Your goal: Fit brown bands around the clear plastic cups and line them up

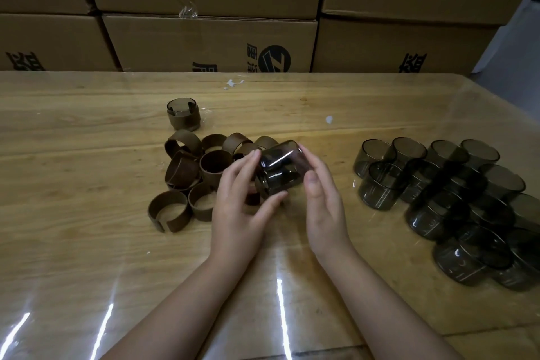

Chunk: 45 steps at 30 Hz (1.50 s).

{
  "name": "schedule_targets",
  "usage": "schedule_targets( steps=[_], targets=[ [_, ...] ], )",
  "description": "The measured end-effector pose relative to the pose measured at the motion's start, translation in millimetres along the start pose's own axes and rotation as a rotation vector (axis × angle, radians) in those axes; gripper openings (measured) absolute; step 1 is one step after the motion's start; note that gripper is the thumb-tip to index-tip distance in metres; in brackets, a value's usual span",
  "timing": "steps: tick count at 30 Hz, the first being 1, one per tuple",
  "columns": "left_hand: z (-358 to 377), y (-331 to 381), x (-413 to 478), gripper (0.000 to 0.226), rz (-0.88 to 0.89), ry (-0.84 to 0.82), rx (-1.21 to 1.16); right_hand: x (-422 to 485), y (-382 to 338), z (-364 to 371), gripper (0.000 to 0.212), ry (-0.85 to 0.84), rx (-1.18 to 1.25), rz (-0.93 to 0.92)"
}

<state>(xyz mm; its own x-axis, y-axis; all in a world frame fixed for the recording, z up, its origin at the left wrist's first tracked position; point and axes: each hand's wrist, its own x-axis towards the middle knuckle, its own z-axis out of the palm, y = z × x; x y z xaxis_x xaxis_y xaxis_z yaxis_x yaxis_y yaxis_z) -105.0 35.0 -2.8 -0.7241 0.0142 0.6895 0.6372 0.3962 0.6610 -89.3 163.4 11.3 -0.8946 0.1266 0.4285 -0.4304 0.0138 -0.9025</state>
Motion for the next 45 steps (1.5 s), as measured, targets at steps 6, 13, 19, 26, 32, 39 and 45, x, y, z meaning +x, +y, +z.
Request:
schedule_targets(
  steps=[6, 13, 19, 26, 32, 39, 45],
  targets=[
    [-0.7, 1.5, 2.0, 0.07, -0.096, 0.053, -0.095, 0.8, 2.0, 3.5, 0.034, -0.045, -0.042, -0.006],
    [-1.6, 2.2, -0.6, 0.068, -0.047, -0.005, -0.078, 1.7, -0.6, 2.3, 0.054, -0.056, -0.035, 0.034],
    [-2.2, 2.4, -0.4, 0.062, -0.064, -0.007, -0.108, -1.6, -2.4, 4.0, 0.054, -0.054, -0.14, -0.045],
    [-3.2, 3.7, 1.8, 0.054, -0.188, 0.111, -0.211, -4.9, 1.9, 5.5, 0.047, -0.068, -0.189, -0.138],
    [-5.1, 2.4, 0.1, 0.056, -0.22, 0.02, -0.215, -5.1, 5.4, 6.9, 0.06, -0.154, -0.082, 0.047],
    [-2.3, 9.2, -4.4, 0.046, -0.236, -0.036, -0.263, -0.8, 5.6, 3.4, 0.061, -0.082, -0.108, 0.023],
    [-1.2, 7.8, -6.1, 0.043, -0.096, -0.047, -0.22, 4.5, 4.4, 2.0, 0.057, 0.092, 0.037, 0.079]
  ],
)
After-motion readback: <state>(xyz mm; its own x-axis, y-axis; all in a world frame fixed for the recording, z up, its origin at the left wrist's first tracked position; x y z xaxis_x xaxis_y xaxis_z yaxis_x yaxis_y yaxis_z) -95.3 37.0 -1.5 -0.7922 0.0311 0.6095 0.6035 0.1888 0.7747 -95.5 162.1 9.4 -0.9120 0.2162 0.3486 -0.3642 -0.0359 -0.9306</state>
